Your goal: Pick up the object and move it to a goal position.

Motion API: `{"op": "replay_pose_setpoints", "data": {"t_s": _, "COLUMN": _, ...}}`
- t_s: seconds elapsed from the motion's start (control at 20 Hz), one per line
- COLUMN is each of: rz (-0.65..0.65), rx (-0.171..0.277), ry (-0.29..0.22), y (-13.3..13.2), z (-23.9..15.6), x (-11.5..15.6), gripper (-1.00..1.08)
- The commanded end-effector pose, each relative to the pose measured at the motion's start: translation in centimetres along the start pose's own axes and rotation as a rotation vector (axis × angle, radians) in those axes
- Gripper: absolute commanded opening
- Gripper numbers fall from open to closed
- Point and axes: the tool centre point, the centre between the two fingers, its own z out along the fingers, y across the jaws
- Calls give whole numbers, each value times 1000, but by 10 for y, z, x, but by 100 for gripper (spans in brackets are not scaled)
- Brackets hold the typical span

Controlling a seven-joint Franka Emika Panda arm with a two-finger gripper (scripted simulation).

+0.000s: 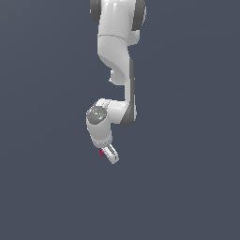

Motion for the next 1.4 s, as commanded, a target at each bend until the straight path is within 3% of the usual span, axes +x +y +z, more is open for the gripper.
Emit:
{"op": "replay_pose_setpoints", "data": {"t_s": 0.0, "rz": 0, "rx": 0, "ry": 0, "y": 0, "z": 0, "x": 0, "gripper": -100}}
{"op": "replay_pose_setpoints", "data": {"t_s": 0.55, "rz": 1, "rx": 0, "ry": 0, "y": -18, "z": -28, "x": -1, "gripper": -100}}
{"op": "replay_pose_setpoints", "data": {"t_s": 1.35, "rz": 1, "rx": -1, "ry": 1, "y": -97, "z": -148, "x": -2, "gripper": -100}}
